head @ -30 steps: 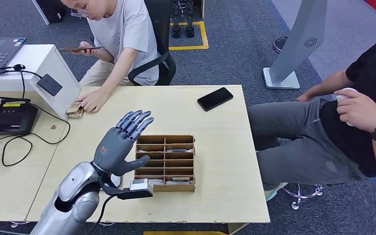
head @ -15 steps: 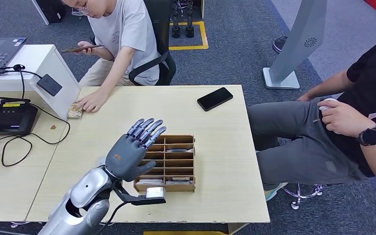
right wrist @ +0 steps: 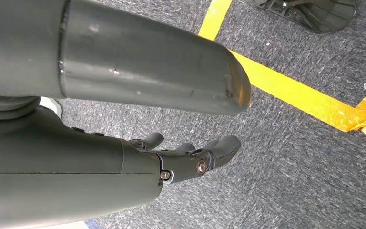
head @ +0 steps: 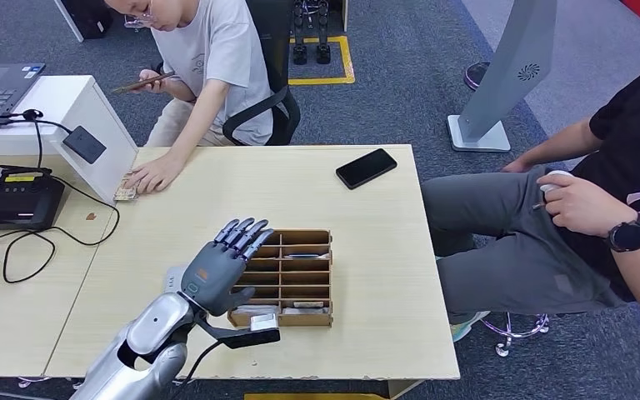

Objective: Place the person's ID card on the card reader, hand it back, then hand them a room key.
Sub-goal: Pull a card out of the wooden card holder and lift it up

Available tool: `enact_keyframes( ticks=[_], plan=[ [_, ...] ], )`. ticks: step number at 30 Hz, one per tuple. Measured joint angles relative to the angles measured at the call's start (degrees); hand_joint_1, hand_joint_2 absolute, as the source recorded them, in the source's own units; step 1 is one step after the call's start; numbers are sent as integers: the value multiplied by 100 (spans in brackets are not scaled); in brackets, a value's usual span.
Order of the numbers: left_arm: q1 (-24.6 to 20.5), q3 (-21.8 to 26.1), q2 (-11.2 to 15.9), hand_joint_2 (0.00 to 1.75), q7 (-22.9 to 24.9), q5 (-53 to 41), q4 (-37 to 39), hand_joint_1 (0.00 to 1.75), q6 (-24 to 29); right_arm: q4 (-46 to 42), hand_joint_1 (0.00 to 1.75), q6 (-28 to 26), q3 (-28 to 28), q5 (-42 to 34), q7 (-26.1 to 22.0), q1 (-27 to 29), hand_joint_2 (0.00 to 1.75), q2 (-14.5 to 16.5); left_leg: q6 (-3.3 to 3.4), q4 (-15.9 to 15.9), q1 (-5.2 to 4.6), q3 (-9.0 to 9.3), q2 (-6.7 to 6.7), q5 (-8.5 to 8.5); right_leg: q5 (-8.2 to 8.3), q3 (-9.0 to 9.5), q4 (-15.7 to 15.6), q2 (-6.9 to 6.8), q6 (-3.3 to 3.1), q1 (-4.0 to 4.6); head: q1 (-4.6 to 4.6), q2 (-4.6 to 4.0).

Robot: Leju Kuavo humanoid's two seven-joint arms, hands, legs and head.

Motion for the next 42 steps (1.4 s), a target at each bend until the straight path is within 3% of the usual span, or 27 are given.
enact_keyframes(
  ticks=[13,26,42],
  plan=[
    [-2,13,5,175,-22,93,145,0,-68,0,0,-5,0,33,-15,-46,0,0,0,0,0,0,0,0,0,1,0,-1,0,0,-1,0],
    [2,113,4,175,-374,891,71,0,-400,0,0,1,1,42,-8,-55,0,0,0,0,0,0,-1,0,0,0,0,-1,0,0,0,0],
    [19,178,9,175,-404,932,71,0,-459,0,0,2,2,45,6,-54,0,0,0,0,0,0,-1,0,0,0,0,-1,0,0,-1,0]
  ],
)
